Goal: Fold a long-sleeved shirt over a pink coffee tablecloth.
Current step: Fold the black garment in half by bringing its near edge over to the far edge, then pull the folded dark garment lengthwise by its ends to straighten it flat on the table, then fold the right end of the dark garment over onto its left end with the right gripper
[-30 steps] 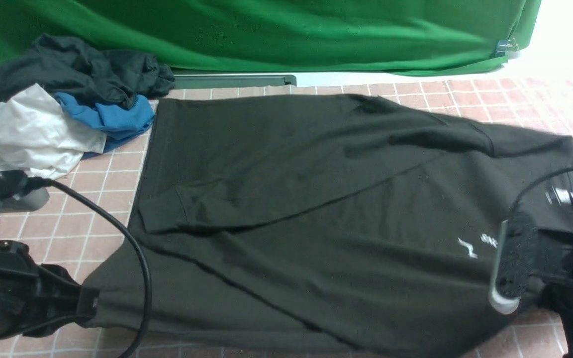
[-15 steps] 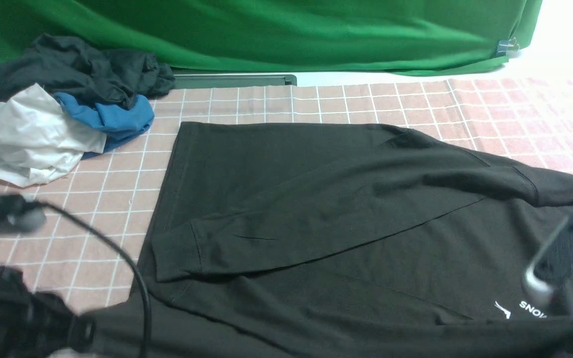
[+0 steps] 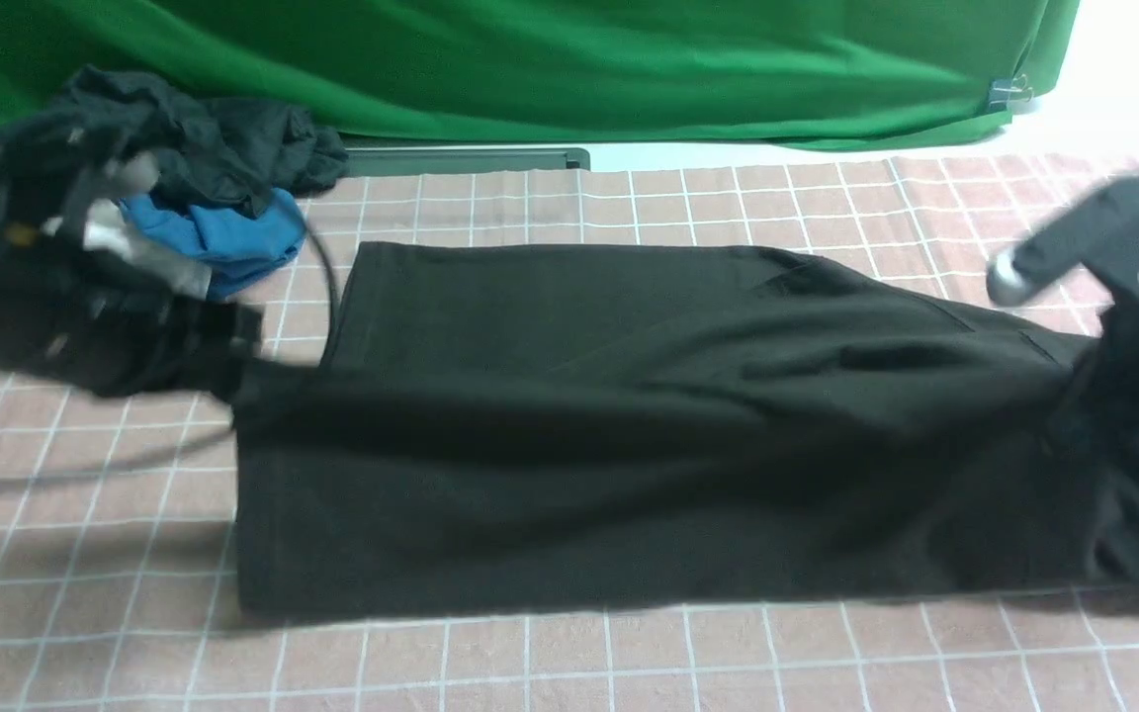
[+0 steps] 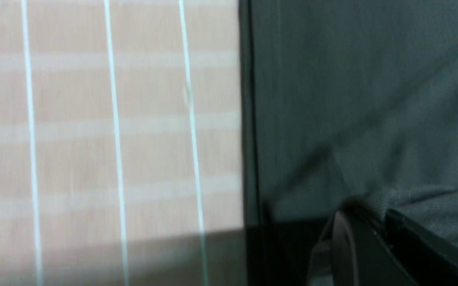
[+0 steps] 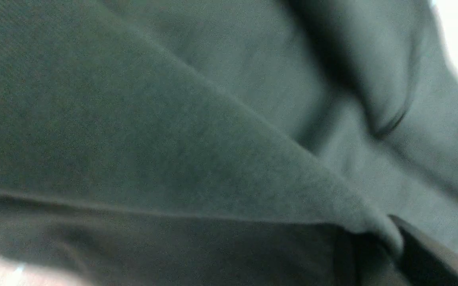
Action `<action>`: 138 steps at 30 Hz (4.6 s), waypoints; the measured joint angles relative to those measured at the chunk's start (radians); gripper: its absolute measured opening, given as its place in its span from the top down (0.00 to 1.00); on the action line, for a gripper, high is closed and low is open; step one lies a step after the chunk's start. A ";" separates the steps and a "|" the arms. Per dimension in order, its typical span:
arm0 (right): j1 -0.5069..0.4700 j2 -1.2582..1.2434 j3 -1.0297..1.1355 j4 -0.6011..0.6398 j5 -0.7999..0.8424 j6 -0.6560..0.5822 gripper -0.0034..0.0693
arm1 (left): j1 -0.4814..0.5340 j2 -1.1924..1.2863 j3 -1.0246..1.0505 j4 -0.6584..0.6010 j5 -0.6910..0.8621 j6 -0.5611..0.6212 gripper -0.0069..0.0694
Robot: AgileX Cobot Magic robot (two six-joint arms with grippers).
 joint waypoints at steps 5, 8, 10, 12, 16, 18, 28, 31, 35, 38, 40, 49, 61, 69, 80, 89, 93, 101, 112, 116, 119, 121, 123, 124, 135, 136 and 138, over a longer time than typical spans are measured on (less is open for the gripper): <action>-0.032 0.096 -0.092 -0.002 -0.051 -0.004 0.90 | -0.001 0.211 -0.207 0.020 -0.022 0.005 0.88; -0.052 0.147 -0.136 0.000 -0.092 -0.004 0.90 | -0.002 0.324 -0.332 0.040 -0.019 0.005 0.88; -0.064 0.180 -0.166 0.001 -0.114 -0.004 0.90 | -0.002 0.384 -0.394 0.046 -0.015 0.002 0.88; -0.071 0.219 -0.200 0.001 -0.135 -0.003 0.90 | -0.003 0.443 -0.465 0.048 -0.015 0.000 0.88; -0.075 0.313 -0.285 0.000 -0.156 -0.007 0.90 | -0.003 0.551 -0.591 0.065 0.000 -0.004 0.88; -0.075 0.357 -0.321 0.000 -0.163 -0.007 0.90 | -0.003 0.589 -0.635 0.069 0.003 -0.007 0.88; -0.078 0.473 -0.390 -0.052 -0.258 0.006 0.50 | -0.003 0.725 -0.768 0.102 -0.025 -0.033 0.76; -0.077 0.456 -0.390 -0.057 -0.268 0.055 0.31 | 0.001 0.745 -0.770 0.096 -0.076 -0.020 0.63; -0.047 0.381 -0.391 -0.014 -0.219 0.120 0.37 | 0.005 0.741 -0.772 0.106 -0.092 0.012 0.39; -0.005 0.352 -0.398 0.065 -0.205 0.089 0.55 | 0.005 0.720 -0.774 0.113 -0.073 0.059 0.35; 0.029 0.350 -0.411 0.165 -0.191 0.022 0.70 | 0.005 0.696 -0.775 0.096 -0.055 0.083 0.38; 0.067 0.644 -0.666 0.475 -0.064 -0.184 0.91 | -0.084 0.422 -0.691 -0.048 0.055 0.272 0.89; -0.094 0.758 -0.935 0.484 -0.012 -0.155 0.85 | -0.370 -0.042 -0.154 -0.002 -0.098 0.280 0.89; -0.212 0.444 -0.688 0.484 0.126 -0.154 0.82 | -0.409 -0.360 0.144 0.017 -0.176 0.280 0.89; -0.459 0.205 -0.197 0.452 0.102 -0.003 0.32 | -0.409 -0.642 0.335 -0.020 -0.448 0.291 0.89; -0.467 0.318 -0.170 0.349 -0.074 0.052 0.19 | -0.409 -0.646 0.342 -0.035 -0.433 0.293 0.89; -0.471 0.351 -0.170 0.288 -0.098 0.104 0.19 | -0.409 -0.646 0.342 -0.035 -0.427 0.295 0.89; -0.476 0.383 -0.170 0.310 -0.108 0.100 0.25 | -0.409 -0.646 0.342 -0.035 -0.422 0.295 0.89; -0.476 0.374 -0.170 0.334 -0.085 0.014 0.86 | -0.409 -0.646 0.342 -0.036 -0.413 0.295 0.89; -0.476 0.294 -0.169 0.286 -0.047 0.007 0.87 | -0.409 -0.648 0.342 -0.036 -0.400 0.295 0.89; -0.476 0.216 -0.169 0.214 -0.021 0.051 0.87 | -0.409 -0.660 0.342 -0.036 -0.395 0.295 0.89; -0.476 0.104 -0.169 0.109 0.027 0.125 0.87 | -0.409 -0.678 0.342 -0.036 -0.395 0.295 0.89; -0.476 0.023 -0.169 0.038 0.055 0.174 0.87 | -0.409 -0.689 0.342 -0.036 -0.395 0.295 0.89; -0.476 -0.006 -0.169 0.030 0.060 0.187 0.87 | -0.409 -0.692 0.342 -0.036 -0.395 0.295 0.89; -0.287 -0.220 -0.249 0.503 0.074 -0.013 0.87 | -0.409 -0.696 0.342 -0.035 -0.395 0.295 0.89; -0.259 -0.216 -0.257 0.561 0.074 -0.042 0.87 | -0.409 -0.696 0.342 -0.035 -0.395 0.295 0.89; -0.193 -0.198 -0.275 0.676 0.074 -0.102 0.87 | -0.409 -0.696 0.342 -0.032 -0.395 0.295 0.89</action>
